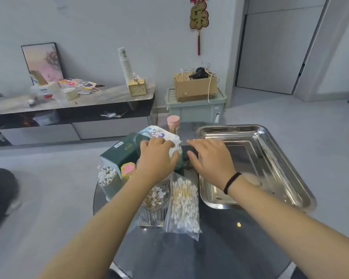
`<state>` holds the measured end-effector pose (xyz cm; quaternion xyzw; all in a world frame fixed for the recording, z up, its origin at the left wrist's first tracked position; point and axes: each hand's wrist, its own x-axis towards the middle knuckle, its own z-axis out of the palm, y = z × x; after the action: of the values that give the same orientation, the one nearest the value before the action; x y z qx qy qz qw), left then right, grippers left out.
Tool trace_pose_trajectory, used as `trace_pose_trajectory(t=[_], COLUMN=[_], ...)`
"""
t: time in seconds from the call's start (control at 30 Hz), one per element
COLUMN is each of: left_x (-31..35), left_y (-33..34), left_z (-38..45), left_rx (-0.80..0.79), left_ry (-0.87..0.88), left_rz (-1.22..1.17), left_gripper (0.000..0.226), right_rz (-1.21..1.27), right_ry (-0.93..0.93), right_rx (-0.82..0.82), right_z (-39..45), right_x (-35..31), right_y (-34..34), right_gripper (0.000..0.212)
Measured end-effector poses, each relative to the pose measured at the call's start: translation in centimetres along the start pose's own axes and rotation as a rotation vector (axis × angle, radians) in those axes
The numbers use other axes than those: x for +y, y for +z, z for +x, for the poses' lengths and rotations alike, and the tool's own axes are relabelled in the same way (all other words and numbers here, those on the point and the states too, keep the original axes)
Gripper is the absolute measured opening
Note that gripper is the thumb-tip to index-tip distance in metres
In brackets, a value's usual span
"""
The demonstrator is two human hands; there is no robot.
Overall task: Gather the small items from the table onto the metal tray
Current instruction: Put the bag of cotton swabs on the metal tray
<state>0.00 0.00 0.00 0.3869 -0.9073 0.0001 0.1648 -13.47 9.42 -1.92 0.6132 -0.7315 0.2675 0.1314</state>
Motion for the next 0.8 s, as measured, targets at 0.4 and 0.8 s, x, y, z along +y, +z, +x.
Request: trace_pose_trajectory(t=[0.4, 0.8], left_x=[0.3, 3.1], left_y=[-1.0, -3.6], left_z=[-2.9, -2.0], left_rx=[-0.354, -0.306], left_ry=[-0.106, -0.239], left_rz=[-0.084, -0.672], left_gripper=[0.039, 0.034], right_rz=[0.215, 0.687], right_ry=[0.099, 0.268], right_rx=[-0.596, -0.546], right_z=[-3.2, -2.7], right_x=[-0.8, 0.5], right_y=[-0.1, -1.3], right_gripper=[0.046, 0.038])
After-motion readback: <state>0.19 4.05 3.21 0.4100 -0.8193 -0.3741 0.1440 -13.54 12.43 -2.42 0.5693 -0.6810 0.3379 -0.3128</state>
